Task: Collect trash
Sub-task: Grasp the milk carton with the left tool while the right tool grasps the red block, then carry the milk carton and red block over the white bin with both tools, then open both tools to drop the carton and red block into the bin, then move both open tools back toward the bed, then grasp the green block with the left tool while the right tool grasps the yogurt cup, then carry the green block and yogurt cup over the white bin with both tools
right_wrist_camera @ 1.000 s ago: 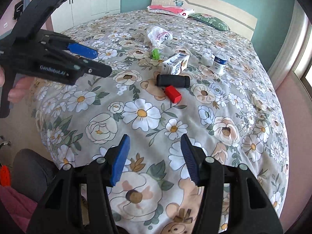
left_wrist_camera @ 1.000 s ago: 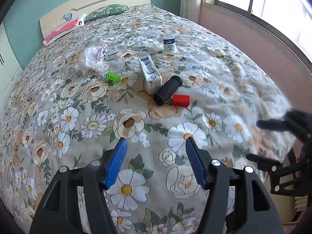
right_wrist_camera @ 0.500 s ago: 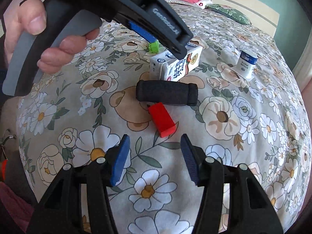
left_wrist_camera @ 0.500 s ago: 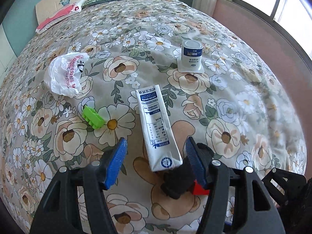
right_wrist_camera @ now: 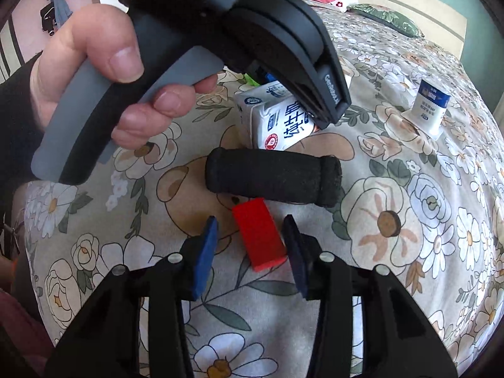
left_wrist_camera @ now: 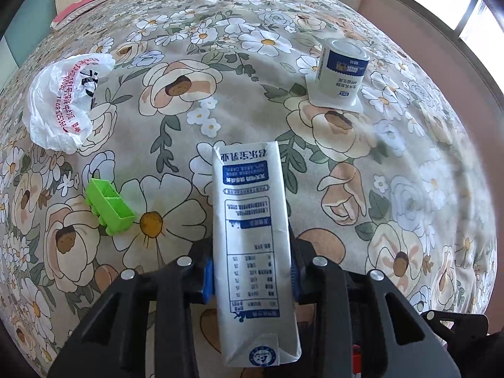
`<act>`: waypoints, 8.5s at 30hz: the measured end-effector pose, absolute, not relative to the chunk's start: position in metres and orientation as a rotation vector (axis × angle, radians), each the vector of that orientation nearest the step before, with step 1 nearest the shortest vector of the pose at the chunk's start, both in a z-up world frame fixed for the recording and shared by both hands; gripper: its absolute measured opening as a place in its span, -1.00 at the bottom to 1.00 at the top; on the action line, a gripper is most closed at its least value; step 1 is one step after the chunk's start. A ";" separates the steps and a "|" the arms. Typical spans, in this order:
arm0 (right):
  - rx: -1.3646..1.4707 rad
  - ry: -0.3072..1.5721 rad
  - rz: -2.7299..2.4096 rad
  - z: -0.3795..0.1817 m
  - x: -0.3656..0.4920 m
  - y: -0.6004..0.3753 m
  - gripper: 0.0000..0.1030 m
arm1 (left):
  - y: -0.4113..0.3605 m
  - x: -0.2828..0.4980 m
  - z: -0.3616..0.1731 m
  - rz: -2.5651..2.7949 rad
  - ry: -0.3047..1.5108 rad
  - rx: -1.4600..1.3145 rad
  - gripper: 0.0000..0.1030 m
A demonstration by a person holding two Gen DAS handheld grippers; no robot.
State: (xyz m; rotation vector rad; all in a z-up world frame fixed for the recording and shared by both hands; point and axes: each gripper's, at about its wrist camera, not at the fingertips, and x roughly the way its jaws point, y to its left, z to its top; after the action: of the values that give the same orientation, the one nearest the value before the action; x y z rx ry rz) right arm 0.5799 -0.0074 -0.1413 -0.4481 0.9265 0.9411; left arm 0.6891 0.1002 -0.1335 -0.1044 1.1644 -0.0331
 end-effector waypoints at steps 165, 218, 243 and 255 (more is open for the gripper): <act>-0.592 1.560 0.784 -0.418 0.186 0.000 -0.02 | 0.104 0.186 -0.399 0.019 1.604 -0.269 0.11; -0.512 0.735 0.540 -0.035 0.553 -0.117 0.38 | 0.152 0.538 -0.075 0.253 1.057 -0.150 0.19; -0.296 0.884 0.481 -0.124 0.834 -0.013 0.39 | 0.201 0.707 -0.153 0.282 1.103 -0.212 0.00; -0.304 0.894 0.486 -0.116 0.820 -0.013 -0.01 | 0.191 0.698 -0.147 0.252 1.112 -0.157 -0.56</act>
State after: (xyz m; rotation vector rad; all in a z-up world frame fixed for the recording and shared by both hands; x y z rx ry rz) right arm 0.8197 -0.0132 -0.1162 -0.3040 0.8943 0.4855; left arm 0.6982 0.1912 -0.1472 -0.1572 1.1124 0.2525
